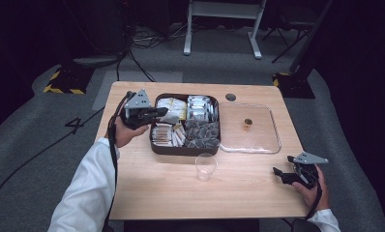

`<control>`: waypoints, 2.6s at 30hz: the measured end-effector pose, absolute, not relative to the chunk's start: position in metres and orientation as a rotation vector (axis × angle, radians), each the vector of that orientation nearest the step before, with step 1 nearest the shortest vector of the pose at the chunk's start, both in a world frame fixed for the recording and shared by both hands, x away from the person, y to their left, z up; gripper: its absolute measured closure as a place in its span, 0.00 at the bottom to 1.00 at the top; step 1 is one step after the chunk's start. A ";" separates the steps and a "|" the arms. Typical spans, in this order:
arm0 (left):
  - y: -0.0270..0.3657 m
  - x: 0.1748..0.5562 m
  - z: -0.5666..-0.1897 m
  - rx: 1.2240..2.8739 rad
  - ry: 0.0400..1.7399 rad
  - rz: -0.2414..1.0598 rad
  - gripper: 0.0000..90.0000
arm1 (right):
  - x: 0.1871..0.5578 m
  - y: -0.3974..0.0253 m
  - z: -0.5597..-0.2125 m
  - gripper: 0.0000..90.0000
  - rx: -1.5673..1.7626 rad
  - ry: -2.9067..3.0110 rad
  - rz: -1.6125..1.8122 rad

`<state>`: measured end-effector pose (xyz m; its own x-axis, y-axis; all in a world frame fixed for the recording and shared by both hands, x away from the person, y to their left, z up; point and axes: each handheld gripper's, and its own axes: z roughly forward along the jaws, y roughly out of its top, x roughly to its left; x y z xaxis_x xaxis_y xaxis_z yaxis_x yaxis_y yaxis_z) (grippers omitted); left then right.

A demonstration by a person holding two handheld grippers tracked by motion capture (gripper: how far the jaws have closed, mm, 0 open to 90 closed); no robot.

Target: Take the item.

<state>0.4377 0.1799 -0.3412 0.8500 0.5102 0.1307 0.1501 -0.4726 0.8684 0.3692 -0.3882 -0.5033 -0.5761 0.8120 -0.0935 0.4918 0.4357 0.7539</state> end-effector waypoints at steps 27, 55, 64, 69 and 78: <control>0.132 0.384 -0.350 2.049 0.319 0.361 1.00 | 0.369 -0.388 -0.503 0.19 1.096 2.243 0.962; 0.074 0.367 -0.373 2.207 0.160 0.265 1.00 | 0.369 -0.388 -0.503 0.19 1.092 2.241 0.960; 0.060 0.374 -0.392 2.247 0.155 0.193 1.00 | 0.368 -0.388 -0.503 0.19 1.091 2.240 0.958; 0.057 0.376 -0.400 2.263 0.161 0.169 1.00 | 0.368 -0.388 -0.503 0.19 1.091 2.240 0.958; 0.054 0.382 -0.411 2.298 0.183 0.152 0.95 | 0.368 -0.388 -0.503 0.19 1.090 2.240 0.958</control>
